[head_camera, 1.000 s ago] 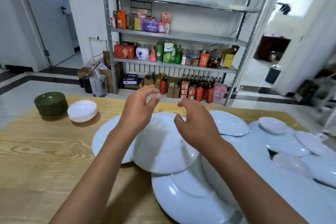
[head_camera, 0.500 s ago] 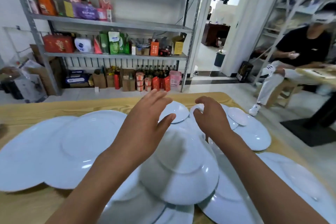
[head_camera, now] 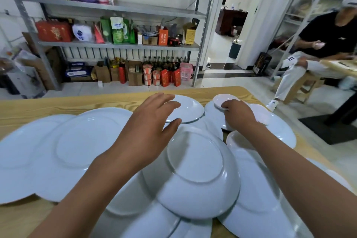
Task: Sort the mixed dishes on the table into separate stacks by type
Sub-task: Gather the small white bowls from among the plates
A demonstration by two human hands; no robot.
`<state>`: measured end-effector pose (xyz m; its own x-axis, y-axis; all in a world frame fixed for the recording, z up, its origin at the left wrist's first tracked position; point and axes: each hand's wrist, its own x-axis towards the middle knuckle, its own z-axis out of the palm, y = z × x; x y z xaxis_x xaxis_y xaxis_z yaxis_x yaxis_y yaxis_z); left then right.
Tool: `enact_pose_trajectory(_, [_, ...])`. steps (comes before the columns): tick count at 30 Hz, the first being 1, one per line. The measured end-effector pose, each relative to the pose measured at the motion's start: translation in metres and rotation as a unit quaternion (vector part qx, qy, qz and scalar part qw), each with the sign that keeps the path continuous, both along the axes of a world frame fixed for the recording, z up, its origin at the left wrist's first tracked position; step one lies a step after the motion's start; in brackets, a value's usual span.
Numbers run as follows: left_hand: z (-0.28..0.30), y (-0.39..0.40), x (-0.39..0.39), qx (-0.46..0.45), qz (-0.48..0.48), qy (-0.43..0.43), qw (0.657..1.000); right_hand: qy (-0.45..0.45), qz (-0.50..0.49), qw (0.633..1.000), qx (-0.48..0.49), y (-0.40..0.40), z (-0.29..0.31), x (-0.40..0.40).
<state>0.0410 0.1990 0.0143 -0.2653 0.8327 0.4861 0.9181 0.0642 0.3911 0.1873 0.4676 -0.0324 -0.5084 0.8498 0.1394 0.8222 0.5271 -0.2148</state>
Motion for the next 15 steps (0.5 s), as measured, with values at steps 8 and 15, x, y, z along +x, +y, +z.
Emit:
enact_pose_trajectory(8, [0.01,-0.007,-0.007,0.044,0.0,0.023,0.999,0.085,0.056,0.991,0.085,-0.031,0.023,-0.014])
enact_pose_trajectory(15, [0.026,-0.025,-0.049,0.045,0.058,-0.032,0.997,0.153,0.228,0.944,0.184,-0.122,0.063,-0.072])
